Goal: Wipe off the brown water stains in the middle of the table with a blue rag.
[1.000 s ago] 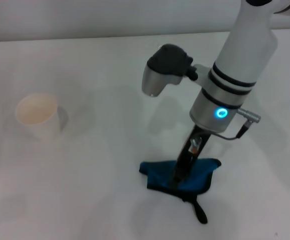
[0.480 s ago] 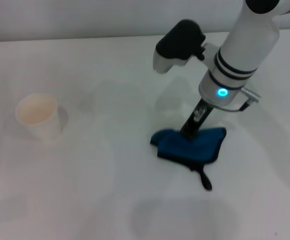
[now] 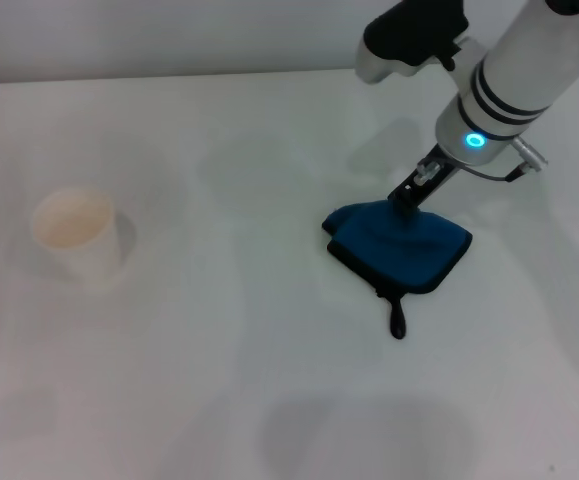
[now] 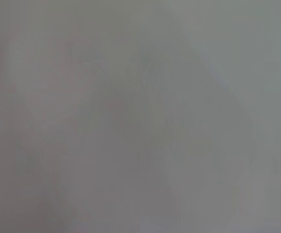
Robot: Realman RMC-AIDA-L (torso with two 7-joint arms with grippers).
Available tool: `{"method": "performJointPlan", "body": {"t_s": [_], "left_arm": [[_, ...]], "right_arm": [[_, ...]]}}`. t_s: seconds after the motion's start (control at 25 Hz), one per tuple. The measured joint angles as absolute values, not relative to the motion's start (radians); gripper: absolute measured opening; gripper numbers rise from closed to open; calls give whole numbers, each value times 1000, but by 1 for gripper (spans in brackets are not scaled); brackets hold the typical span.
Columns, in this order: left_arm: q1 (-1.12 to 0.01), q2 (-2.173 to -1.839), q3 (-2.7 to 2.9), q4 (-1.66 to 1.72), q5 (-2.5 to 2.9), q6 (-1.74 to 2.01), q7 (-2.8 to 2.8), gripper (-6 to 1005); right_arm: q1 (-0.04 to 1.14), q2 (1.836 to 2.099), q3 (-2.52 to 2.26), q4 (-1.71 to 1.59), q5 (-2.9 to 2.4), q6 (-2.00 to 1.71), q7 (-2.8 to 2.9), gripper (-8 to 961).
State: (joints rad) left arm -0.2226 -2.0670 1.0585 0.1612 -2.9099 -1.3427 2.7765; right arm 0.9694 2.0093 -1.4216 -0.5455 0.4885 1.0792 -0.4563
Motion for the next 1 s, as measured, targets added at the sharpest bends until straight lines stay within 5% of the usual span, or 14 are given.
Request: {"method": "performJointPlan", "body": {"t_s": [1.0], "left_arm": [[-263, -2038, 1052, 166, -2910, -1288, 2776, 802]], "right_arm": [[878, 2007, -1328, -662, 440, 1070, -458, 41]]}}
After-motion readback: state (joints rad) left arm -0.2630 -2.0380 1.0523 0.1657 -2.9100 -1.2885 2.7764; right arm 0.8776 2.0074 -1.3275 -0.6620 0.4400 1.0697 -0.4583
